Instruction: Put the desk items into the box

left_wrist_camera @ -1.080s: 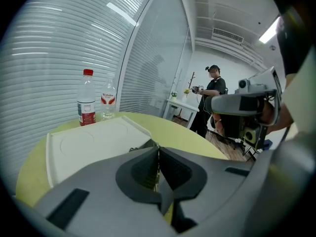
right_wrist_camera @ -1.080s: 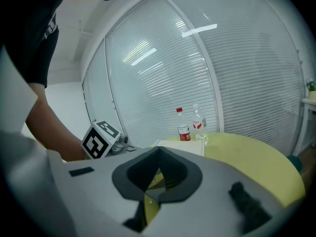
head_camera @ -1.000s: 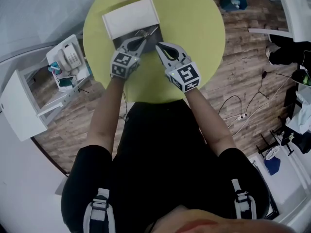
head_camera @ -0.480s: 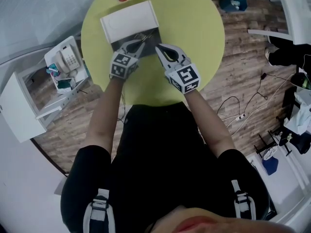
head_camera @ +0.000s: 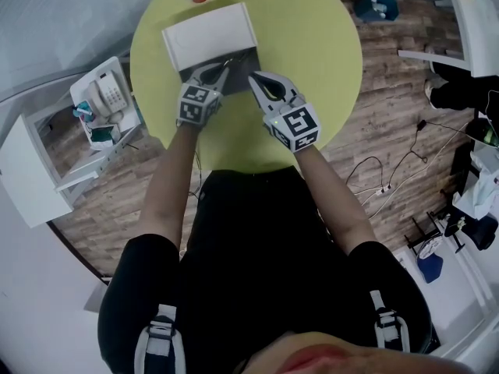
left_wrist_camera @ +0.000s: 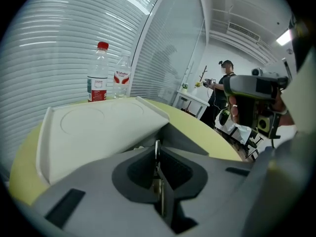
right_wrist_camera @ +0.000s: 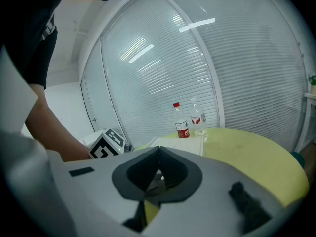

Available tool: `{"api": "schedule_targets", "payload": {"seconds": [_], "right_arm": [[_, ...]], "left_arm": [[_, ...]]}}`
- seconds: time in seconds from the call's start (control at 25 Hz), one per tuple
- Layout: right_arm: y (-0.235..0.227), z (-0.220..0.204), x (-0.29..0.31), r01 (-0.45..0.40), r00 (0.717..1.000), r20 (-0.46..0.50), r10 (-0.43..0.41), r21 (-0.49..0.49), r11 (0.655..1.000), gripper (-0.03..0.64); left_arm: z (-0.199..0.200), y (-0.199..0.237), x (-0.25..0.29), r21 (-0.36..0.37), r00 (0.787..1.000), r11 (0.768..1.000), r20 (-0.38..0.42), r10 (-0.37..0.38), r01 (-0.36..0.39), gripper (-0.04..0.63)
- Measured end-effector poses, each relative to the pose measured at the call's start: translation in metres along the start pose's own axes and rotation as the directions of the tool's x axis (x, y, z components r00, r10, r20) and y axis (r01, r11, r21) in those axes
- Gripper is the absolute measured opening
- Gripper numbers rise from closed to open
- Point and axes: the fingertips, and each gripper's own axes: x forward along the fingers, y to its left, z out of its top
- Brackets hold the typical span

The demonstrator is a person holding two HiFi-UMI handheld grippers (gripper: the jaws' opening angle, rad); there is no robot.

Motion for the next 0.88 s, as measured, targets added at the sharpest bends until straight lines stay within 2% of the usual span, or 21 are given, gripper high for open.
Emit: {"api": "schedule_targets", "payload": {"seconds": [0.12, 0.28, 0.56, 0.88], "right_arm": [[0.001, 0.000, 0.001, -0.006, 1.000, -0.005, 0.006, -0.001, 1.000, 0.017], [0.004, 0.001, 0.001, -0.012, 1.000, -0.015, 0.012, -0.014, 1.000, 0.017], [0.016, 0.011, -0.001, -0.030, 0.999, -0.013, 0.029, -0.036, 0.999, 0.017], [0.046, 0.028, -0.006, -0.062, 0.998, 0.004, 0.063, -0.082, 0.995, 0.017]], "left_arm": [[0.000, 0.004, 0.000, 0.012, 1.000, 1.000, -0.009, 0.029, -0.029, 0.035], [0.003, 0.011, -0.008, -0.008, 0.997, 0.997, 0.013, 0.073, -0.073, 0.115], [0.009, 0.016, -0.036, -0.015, 0.990, 0.992, 0.061, 0.125, -0.124, 0.130], [0.046, -0.006, -0.099, 0.001, 0.970, 0.990, 0.202, 0.135, -0.138, 0.130]]}}
